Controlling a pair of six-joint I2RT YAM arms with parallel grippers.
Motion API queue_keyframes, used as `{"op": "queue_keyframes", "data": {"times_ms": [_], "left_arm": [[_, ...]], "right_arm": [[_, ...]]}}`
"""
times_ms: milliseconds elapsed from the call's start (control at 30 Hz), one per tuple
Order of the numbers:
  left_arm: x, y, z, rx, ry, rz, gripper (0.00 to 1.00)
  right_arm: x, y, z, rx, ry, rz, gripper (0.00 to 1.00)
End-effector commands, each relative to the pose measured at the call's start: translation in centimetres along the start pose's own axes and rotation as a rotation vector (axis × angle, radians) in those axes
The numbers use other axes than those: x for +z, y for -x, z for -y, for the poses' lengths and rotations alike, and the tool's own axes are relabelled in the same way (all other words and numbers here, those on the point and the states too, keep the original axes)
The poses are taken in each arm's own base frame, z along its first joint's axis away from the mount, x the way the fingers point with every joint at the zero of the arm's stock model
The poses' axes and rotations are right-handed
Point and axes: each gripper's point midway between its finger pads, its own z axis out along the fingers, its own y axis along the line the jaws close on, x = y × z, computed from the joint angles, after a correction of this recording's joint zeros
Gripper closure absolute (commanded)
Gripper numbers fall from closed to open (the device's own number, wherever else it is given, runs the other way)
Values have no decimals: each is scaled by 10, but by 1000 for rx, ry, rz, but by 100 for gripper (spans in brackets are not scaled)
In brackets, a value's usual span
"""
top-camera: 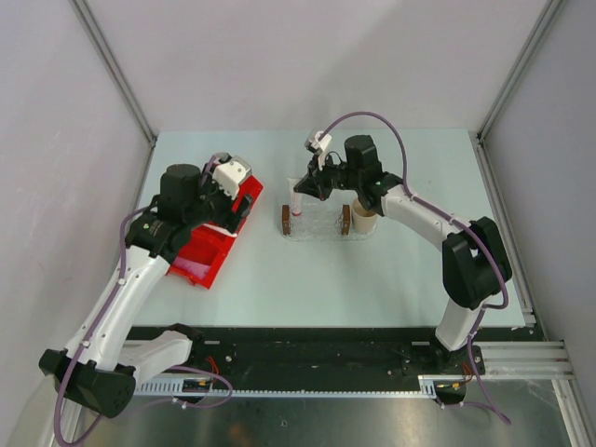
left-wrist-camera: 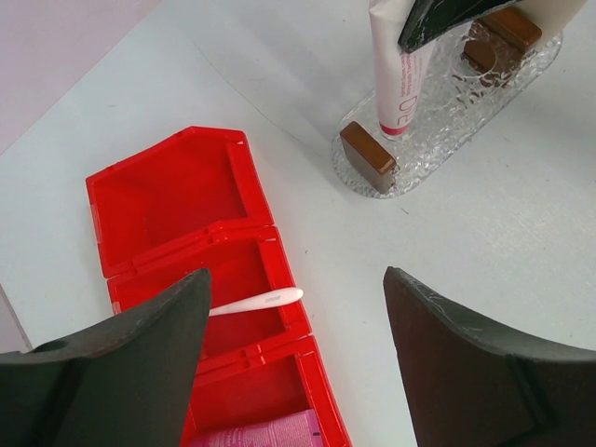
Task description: Prepare toiletry sets of a toothbrush and toothpaste on the tray
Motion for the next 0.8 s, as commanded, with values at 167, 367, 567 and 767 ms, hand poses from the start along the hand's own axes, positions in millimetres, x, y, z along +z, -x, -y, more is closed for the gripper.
{"op": "queue_keyframes", "data": {"times_ms": [167,367,567,767], "left_arm": [[-4,7,1,-10,-3,41,20],[-5,6,1,-10,-1,39,20],[-4,5,1,-12,-5,37,20],[-4,5,1,-9,-5,37,20]], "right_arm": [[5,7,-1,-44,21,32,100],[6,4,0,-47,20,29,100],[6,3,1,-54,20,25,100],[5,-1,2,-50,16,18,100]]}}
